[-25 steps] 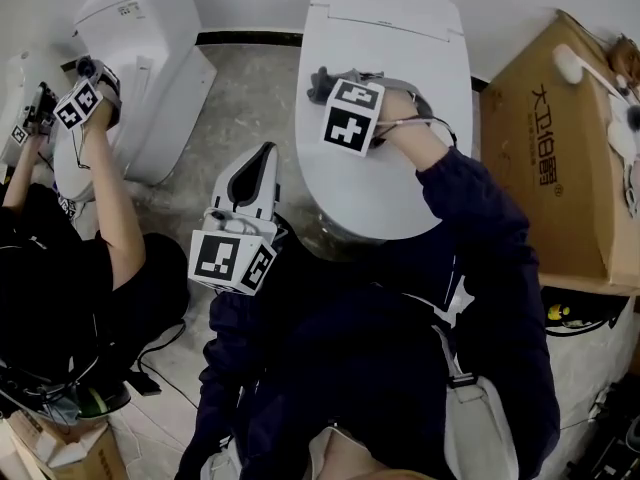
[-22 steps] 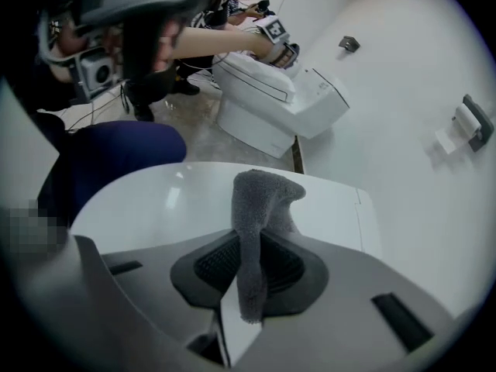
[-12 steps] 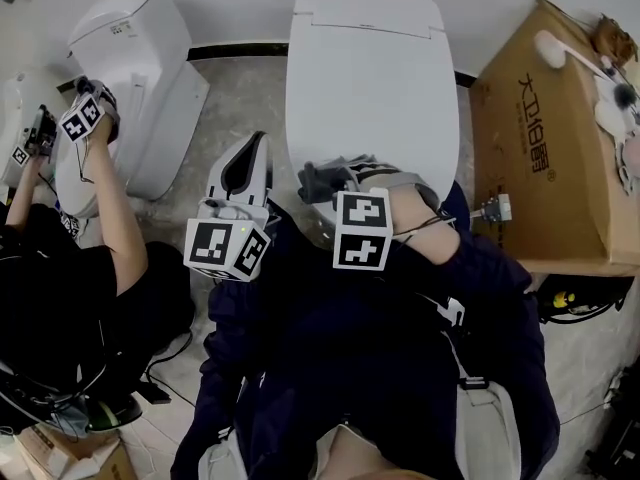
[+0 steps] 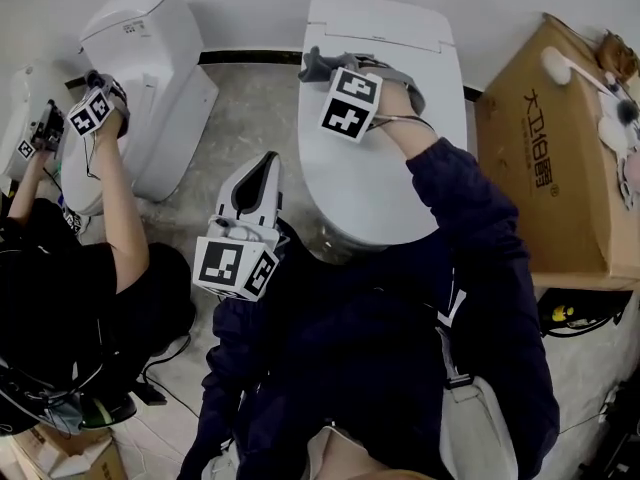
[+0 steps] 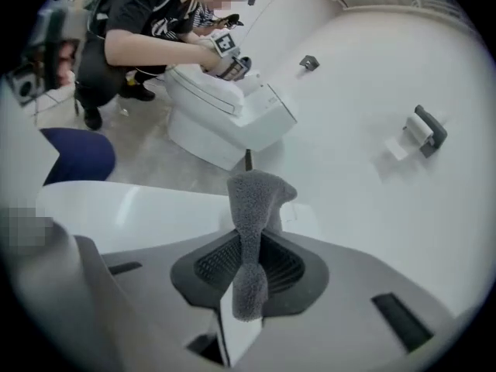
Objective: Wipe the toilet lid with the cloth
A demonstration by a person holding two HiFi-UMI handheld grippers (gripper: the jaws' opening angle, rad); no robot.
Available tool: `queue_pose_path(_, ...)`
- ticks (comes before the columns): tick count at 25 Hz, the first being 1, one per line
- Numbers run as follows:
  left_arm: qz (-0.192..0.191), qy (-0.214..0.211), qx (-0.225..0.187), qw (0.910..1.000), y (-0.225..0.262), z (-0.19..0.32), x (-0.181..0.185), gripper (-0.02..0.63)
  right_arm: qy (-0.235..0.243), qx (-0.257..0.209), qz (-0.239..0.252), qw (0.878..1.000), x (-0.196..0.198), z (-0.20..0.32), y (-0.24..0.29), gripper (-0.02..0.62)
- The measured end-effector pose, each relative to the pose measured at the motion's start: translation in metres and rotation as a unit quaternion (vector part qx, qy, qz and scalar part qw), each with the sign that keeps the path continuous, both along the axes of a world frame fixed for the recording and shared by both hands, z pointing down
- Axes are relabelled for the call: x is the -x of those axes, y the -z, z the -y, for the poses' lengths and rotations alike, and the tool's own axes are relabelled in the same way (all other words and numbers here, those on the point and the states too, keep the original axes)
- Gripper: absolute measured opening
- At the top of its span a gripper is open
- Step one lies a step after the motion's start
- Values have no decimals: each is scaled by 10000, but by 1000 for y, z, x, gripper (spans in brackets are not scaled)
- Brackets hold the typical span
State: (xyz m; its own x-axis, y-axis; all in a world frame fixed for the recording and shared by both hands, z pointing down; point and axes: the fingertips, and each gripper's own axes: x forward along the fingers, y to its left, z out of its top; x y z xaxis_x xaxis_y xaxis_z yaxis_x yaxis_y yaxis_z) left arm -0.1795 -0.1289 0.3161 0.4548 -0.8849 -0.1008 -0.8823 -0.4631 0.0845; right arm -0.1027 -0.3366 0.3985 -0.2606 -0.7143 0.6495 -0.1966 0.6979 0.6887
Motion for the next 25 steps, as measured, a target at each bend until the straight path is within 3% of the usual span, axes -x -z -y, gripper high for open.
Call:
queue_pose_path(3, -36, 88, 89, 9999, -2, -9, 7, 17, -167, -523, -32, 9985, 14, 68, 5, 78)
queue_pose_path(7, -16, 186, 224, 9996, -10, -24, 15, 17, -420, -880, -179, 9951, 22, 137, -10, 78)
queue_pose_path(11, -1, 327, 354, 9988, -19, -36, 27, 17, -618, -533, -345, 9961, 15, 173, -34, 78)
queue_pose_path(18, -40, 476, 389, 9981, -27, -25, 43, 17, -424, 203, -493, 9977, 16, 141, -43, 75)
queue_pose_path(25, -126, 458, 274, 9985, -19, -11, 42, 17, -79, 394, -1007, 9941, 18, 50, -50, 77)
